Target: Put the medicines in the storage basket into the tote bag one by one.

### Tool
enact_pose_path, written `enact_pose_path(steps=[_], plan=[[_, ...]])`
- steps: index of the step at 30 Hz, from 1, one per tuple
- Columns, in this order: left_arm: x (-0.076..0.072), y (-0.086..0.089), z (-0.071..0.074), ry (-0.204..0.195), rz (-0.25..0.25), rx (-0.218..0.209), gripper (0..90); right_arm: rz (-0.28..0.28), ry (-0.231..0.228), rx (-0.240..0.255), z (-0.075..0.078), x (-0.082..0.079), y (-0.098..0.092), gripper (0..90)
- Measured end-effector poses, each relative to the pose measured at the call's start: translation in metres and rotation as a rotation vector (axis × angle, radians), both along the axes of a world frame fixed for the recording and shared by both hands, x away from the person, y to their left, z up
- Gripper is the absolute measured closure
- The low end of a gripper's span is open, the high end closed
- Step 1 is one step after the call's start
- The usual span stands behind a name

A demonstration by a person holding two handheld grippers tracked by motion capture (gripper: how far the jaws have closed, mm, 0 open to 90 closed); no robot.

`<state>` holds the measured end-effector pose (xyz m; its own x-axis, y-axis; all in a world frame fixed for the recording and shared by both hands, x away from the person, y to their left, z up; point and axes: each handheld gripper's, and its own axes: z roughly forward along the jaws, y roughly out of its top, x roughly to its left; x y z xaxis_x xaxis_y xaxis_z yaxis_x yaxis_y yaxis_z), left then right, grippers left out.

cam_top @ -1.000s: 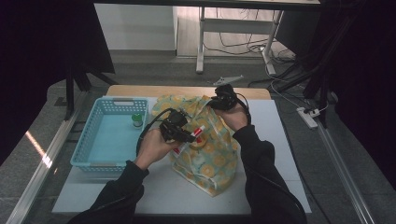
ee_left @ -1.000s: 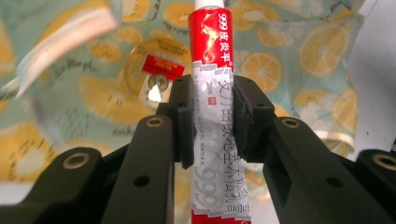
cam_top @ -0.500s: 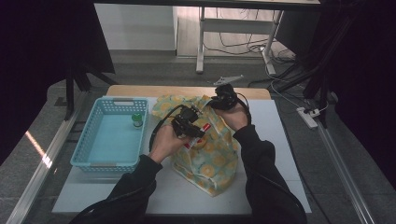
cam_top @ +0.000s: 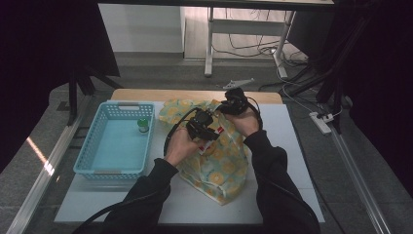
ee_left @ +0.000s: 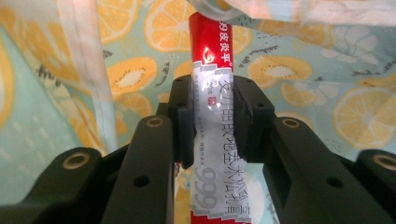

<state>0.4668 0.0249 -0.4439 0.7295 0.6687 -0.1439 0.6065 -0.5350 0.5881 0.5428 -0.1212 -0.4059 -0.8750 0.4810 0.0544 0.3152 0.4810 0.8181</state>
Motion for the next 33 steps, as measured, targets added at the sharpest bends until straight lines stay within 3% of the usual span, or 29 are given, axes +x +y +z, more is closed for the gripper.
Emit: enact_pose_path(steps=[9,11,14,22,25,33], plan=[[0.007,-0.004,-0.005,-0.032,0.004,0.01,71.3,-0.008,0.004,-0.001,0.0,0.001,-0.002,89.8],[0.007,-0.004,-0.005,-0.027,0.004,-0.014,71.3,-0.007,0.004,0.0,-0.001,0.001,-0.002,89.8],[0.006,-0.006,-0.003,-0.044,-0.01,0.001,71.3,-0.007,0.003,0.001,0.0,0.001,-0.002,89.8],[0.006,-0.006,0.001,-0.047,-0.016,-0.04,71.3,-0.013,0.004,0.006,0.002,0.002,-0.005,89.8],[0.009,-0.007,-0.002,-0.052,-0.012,-0.029,71.3,-0.018,0.008,0.009,0.002,0.002,-0.005,89.8],[0.022,-0.005,-0.022,-0.019,0.029,0.026,71.3,-0.012,0.01,0.006,0.0,0.002,-0.003,89.8]])
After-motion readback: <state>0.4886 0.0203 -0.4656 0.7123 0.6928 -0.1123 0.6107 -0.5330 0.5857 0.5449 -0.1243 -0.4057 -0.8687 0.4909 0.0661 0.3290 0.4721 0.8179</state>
